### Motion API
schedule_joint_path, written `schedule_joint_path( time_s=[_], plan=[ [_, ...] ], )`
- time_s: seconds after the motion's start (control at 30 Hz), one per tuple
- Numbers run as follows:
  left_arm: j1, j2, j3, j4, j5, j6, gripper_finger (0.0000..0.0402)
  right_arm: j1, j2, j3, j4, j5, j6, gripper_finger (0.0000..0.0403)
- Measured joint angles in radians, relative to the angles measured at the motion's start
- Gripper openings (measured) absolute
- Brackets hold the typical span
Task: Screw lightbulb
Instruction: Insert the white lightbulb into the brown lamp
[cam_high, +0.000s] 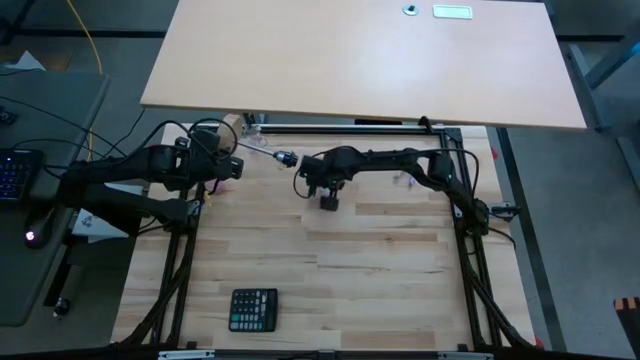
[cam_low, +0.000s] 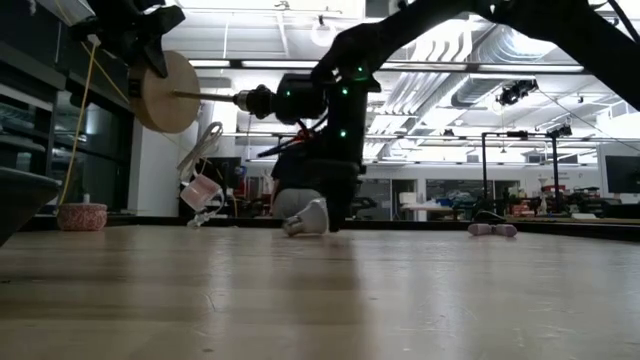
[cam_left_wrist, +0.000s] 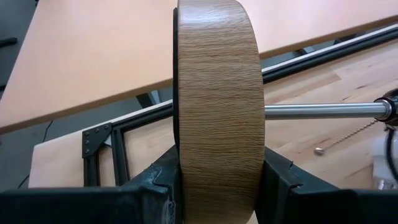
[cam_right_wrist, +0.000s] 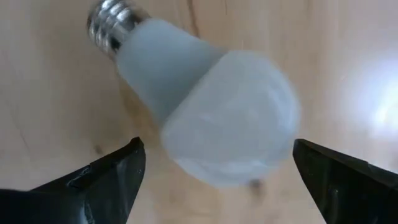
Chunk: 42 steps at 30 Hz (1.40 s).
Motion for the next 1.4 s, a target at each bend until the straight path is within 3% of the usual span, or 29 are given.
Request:
schedule_joint_path(
  time_s=[0.17, 0.37, 0.47, 0.87, 1.4],
  plan=[
    [0.000, 0.000, 0.000, -0.001, 0.000, 0.000, 0.0118, 0.001, 0.000, 0.038, 0.022, 0.019, -0.298, 0.0397],
    [0.000, 0.000, 0.000, -0.001, -0.001, 0.000, 0.0118, 0.009, -0.001, 0.051, 0.044, -0.048, -0.622, 0.0397],
    [0.000, 0.000, 0.000, -0.003, -0.002, 0.000, 0.0118, 0.015, 0.009, 0.051, 0.077, -0.048, -0.717, 0.0397],
    [0.000, 0.000, 0.000, -0.009, -0.001, 0.000, 0.0120, 0.023, 0.073, 0.055, 0.089, 0.001, -0.735, 0.0381],
    [0.000, 0.000, 0.000, -0.026, 0.005, 0.008, 0.0119, 0.035, 0.031, 0.046, -0.009, 0.035, -0.658, 0.0237]
  ],
)
